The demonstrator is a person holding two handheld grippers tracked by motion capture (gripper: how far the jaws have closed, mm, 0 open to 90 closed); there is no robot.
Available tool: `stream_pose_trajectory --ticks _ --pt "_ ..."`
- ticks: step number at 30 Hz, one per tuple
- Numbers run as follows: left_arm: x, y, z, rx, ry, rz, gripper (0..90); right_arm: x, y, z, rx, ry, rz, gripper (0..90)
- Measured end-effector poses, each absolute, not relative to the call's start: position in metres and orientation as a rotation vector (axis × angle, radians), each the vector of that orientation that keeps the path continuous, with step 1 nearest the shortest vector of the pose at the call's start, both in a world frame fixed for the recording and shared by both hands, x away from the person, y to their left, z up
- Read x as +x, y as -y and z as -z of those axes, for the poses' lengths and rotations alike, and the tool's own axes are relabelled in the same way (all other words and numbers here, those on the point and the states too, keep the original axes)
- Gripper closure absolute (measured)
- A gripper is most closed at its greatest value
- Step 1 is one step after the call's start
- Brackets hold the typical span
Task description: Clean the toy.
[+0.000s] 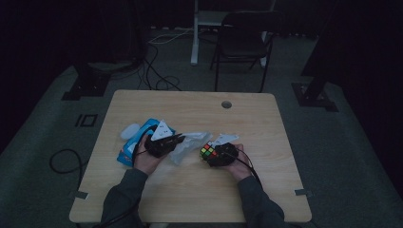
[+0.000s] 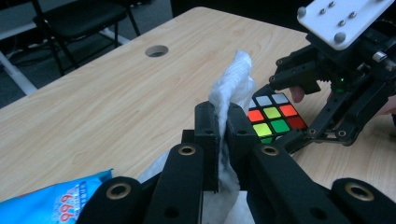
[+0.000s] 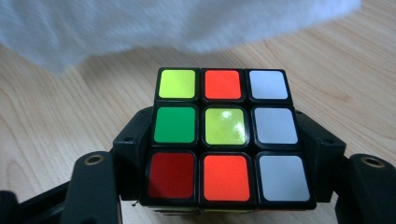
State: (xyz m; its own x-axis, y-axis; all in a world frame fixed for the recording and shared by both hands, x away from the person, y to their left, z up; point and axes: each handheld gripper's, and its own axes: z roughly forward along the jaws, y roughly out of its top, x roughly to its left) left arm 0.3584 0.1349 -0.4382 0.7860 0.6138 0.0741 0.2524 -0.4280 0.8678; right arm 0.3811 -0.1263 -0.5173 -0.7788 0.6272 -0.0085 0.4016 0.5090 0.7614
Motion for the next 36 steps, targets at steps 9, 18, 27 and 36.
stream_pose_trajectory --ticks 9,18,27,36 --pt "0.357 -0.120 0.442 2.046 -0.609 -0.445 87.0 0.380 0.124 0.515 0.854 -2.467 -1.145 33.8" --pt "0.356 -0.112 0.436 2.062 -0.567 -0.394 86.4 0.383 0.126 0.518 0.884 -2.458 -1.143 33.8" --pt "0.373 -0.089 0.465 2.118 -0.611 -0.331 86.3 0.377 0.120 0.511 0.837 -2.463 -1.173 33.8" --pt "0.378 -0.072 0.476 2.129 -0.613 -0.301 86.2 0.375 0.119 0.511 0.828 -2.469 -1.169 33.8"
